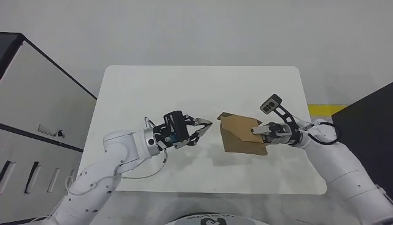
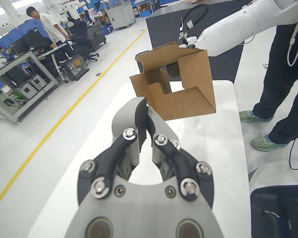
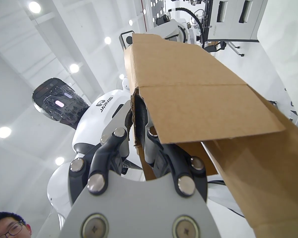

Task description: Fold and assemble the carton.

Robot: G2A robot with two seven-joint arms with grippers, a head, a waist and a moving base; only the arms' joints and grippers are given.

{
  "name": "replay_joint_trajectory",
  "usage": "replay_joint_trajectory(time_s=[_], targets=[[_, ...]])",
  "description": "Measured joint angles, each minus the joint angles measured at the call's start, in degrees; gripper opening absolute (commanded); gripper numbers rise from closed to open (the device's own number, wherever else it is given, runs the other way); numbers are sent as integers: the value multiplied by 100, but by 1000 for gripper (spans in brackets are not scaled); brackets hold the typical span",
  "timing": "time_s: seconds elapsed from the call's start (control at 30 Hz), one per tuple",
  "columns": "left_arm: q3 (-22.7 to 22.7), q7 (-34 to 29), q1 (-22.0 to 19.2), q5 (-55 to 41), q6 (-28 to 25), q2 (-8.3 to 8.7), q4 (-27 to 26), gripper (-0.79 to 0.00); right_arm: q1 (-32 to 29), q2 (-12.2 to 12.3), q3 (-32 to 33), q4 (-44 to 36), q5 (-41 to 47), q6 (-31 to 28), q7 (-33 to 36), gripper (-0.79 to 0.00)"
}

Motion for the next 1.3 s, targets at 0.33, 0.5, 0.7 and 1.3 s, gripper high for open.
replay_joint_trajectory(time_s=[0.33, 0.5, 0.7, 1.3], targets=[[-10, -26, -8, 89, 220, -11, 49, -785, 70, -64, -107, 117, 370, 971, 4, -785], [-14, -26, -3, 199, 331, -15, 45, -785, 157, -106, -291, 186, 595, 1423, 0, -785], [0, -31, -15, 298, 486, -27, 62, -785, 259, -133, -521, 231, 951, 1905, 0, -785], [317, 746, -322, 518, 171, -82, 221, -785, 461, -57, -903, 362, 1004, 1995, 0, -785]])
